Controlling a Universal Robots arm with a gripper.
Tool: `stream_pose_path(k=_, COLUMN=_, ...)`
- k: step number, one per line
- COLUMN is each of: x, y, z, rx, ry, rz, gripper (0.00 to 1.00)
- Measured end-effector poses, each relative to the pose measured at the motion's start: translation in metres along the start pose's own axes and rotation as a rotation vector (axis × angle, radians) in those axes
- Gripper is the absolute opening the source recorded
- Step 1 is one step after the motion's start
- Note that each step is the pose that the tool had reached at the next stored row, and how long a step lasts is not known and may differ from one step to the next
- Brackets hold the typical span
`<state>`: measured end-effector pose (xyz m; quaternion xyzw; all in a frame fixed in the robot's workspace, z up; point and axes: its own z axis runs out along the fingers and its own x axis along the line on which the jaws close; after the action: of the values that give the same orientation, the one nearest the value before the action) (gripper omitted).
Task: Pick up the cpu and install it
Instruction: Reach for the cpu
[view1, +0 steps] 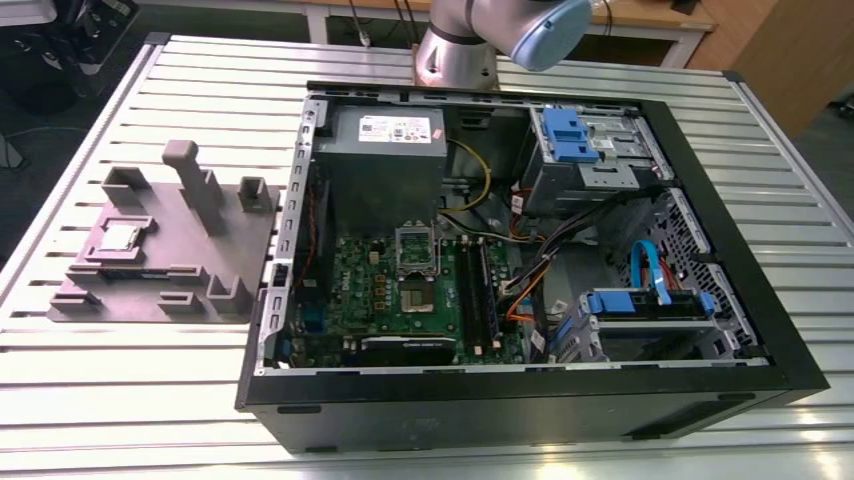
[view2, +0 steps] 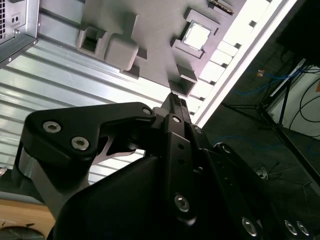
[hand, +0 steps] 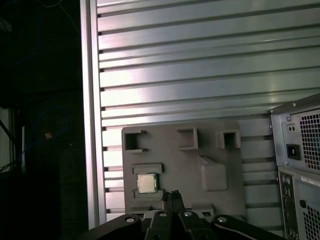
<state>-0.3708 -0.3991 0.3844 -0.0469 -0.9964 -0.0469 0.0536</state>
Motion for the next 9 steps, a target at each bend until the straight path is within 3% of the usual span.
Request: stream_pose_path(k=9, x=0.0028, y=-0.0003, z=0.0004, rx=0.0007, ry=0.0005, rz=-0.006, gripper=0.10)
